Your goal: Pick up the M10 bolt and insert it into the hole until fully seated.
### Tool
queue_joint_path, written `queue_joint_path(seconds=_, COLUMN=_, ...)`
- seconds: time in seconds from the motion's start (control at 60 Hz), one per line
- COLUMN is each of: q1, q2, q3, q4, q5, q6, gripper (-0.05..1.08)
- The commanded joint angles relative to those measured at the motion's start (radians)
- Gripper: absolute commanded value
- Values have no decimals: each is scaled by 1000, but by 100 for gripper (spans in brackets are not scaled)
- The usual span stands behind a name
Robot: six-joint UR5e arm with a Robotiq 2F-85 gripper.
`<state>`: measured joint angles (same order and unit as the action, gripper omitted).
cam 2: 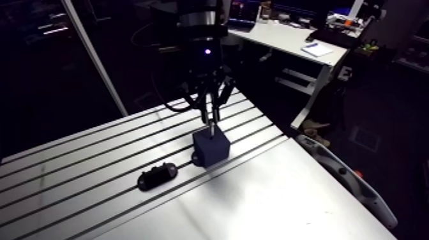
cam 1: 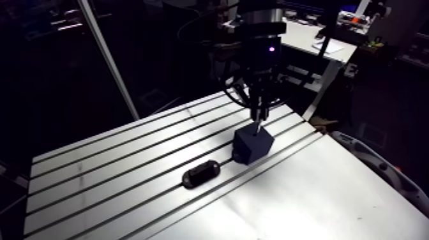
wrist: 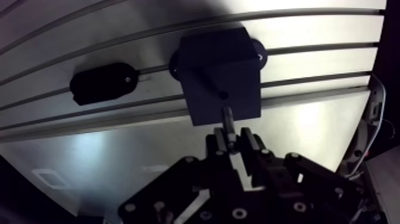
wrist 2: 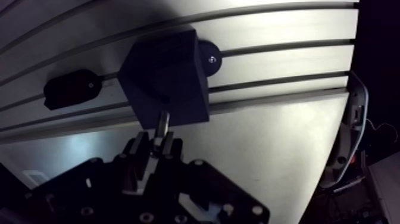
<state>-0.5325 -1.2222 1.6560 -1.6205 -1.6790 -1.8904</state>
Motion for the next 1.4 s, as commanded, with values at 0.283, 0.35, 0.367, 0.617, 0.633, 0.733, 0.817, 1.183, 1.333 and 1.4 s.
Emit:
queue_joint_path(seconds=0.283, q1=0, q2=4, q3=4, q4=-1, q5=2, q6=4, gripper=108)
queue_joint_path(seconds=0.35, q1=0, q2=4, q3=4, q4=-1, q5=2, q6=4, gripper=108)
queue_joint_path(seconds=0.367, q1=0, q2=4, q3=4, q4=-1, q5=2, q6=4, gripper=108)
queue_joint_path(seconds=0.617, q1=0, q2=4, q3=4, q4=-2, q5=2, q6=7, gripper=108)
queue_joint_path(seconds=0.633, q1=0, q2=4, q3=4, q4=-2, q5=2, q6=7, gripper=108)
queue_joint_path(seconds=0.733, q1=0, q2=4, q3=6, q4=-10, q5=2, q6=9, gripper=108)
queue_joint_path(seconds=0.817, q1=0, q2=4, q3=13, q4=-41, q5=2, q6=0, gripper=108)
queue_joint_path(seconds=1.183, q1=0, q2=8, q3=18, q4=-52, q5=4, q6=-2, gripper=108)
queue_joint_path(seconds=1.333, q1=3, q2=7, q3=18, q4=-52, q5=8, q6=-2, gripper=108)
queue_joint_path(seconds=1.4, q1=3, q2=7, q3=18, q4=-52, q5=8, q6=-2, gripper=108)
